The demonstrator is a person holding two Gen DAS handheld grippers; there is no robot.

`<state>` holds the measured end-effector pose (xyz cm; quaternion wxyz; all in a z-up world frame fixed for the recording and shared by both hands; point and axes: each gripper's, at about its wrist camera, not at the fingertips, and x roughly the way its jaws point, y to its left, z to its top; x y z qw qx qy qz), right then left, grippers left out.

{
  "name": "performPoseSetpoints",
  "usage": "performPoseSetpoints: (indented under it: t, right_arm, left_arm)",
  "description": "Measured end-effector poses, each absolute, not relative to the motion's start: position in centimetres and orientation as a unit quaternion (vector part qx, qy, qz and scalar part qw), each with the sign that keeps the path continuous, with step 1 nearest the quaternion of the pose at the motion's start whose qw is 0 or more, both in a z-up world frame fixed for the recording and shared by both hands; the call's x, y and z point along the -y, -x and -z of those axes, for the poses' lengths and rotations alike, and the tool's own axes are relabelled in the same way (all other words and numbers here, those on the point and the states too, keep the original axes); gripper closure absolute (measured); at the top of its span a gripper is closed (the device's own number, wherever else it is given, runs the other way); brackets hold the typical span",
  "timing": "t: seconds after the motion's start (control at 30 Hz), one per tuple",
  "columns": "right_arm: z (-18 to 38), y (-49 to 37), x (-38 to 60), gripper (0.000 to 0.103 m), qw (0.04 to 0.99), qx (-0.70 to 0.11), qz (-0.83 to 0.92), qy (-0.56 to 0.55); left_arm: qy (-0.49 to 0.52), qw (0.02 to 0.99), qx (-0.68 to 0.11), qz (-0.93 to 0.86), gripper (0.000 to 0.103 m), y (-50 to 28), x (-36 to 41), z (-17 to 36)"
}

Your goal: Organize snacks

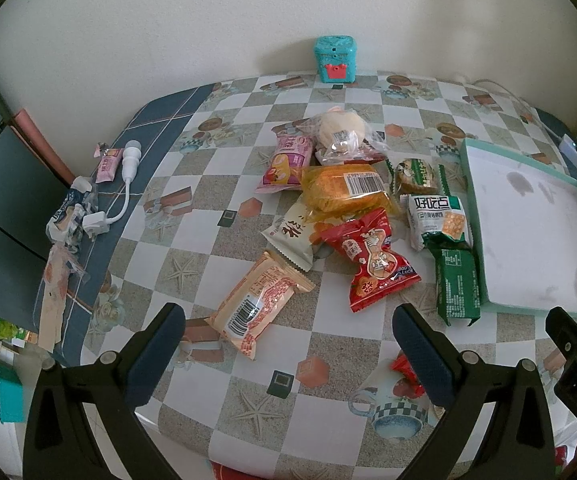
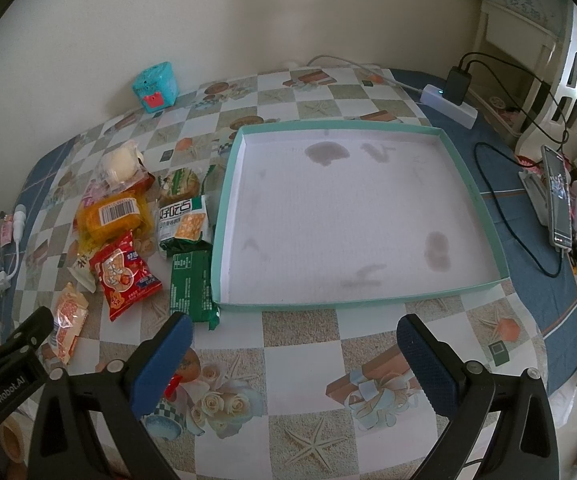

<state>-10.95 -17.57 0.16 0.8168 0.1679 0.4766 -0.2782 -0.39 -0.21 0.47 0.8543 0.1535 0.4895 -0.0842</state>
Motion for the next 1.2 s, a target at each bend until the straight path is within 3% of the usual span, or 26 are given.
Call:
performPoseSetpoints:
  t: [1.2]
  right_arm:
    - [0.55,10.44,17.07,0.000,0.810,-0.496,0.271,-0.158]
  left_arm:
    - [-0.153,0.854,-0.491,0.084,0.000,0.29,-0.02,-0.32]
